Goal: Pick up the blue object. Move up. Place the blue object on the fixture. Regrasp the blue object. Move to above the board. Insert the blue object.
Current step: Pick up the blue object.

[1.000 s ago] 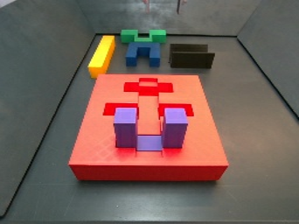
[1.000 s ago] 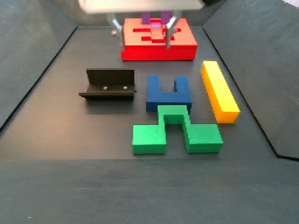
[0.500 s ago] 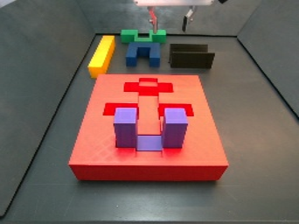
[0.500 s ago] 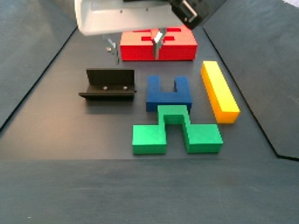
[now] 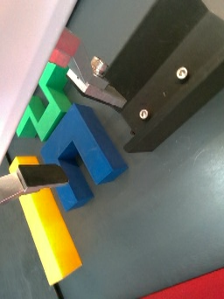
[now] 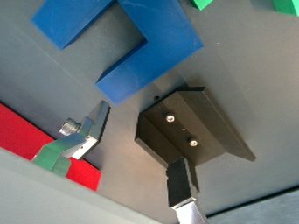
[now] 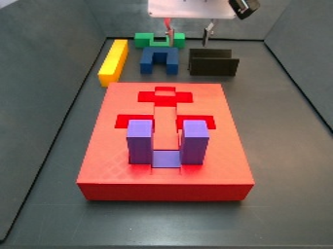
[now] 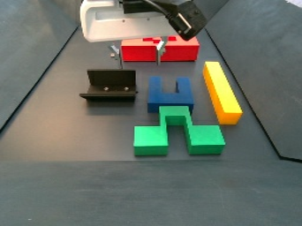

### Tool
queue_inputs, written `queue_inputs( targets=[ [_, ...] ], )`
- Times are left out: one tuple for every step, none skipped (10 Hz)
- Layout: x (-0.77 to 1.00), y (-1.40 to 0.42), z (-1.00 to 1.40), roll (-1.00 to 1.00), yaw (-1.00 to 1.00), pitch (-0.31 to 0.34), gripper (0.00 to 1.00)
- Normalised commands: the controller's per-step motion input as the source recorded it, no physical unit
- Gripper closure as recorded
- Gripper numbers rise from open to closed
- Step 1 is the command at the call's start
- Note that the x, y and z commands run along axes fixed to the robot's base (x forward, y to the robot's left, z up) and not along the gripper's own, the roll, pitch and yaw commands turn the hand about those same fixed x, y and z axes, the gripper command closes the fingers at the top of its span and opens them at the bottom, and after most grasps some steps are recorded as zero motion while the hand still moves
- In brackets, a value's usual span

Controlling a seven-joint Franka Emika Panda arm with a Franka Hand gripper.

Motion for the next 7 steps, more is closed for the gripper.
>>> queue_inputs(
  targets=[
    [0.00, 0.00, -0.21, 0.00, -0.42, 0.000, 0.00],
    [0.00, 0.00, -0.18, 0.03, -0.35, 0.000, 0.00],
    [-0.29, 0.11, -0.17, 0.04, -0.15, 0.000, 0.00],
    [-0.45, 0.12, -0.23, 0.00, 0.00, -0.006, 0.00],
    [-0.36, 0.07, -0.26, -0.01, 0.00, -0.019, 0.00],
    [-0.31, 0.03, -0.26, 0.00, 0.00, -0.009, 0.00],
    [-0.19, 0.00, -0.22, 0.00, 0.00, 0.000, 0.00]
  ],
)
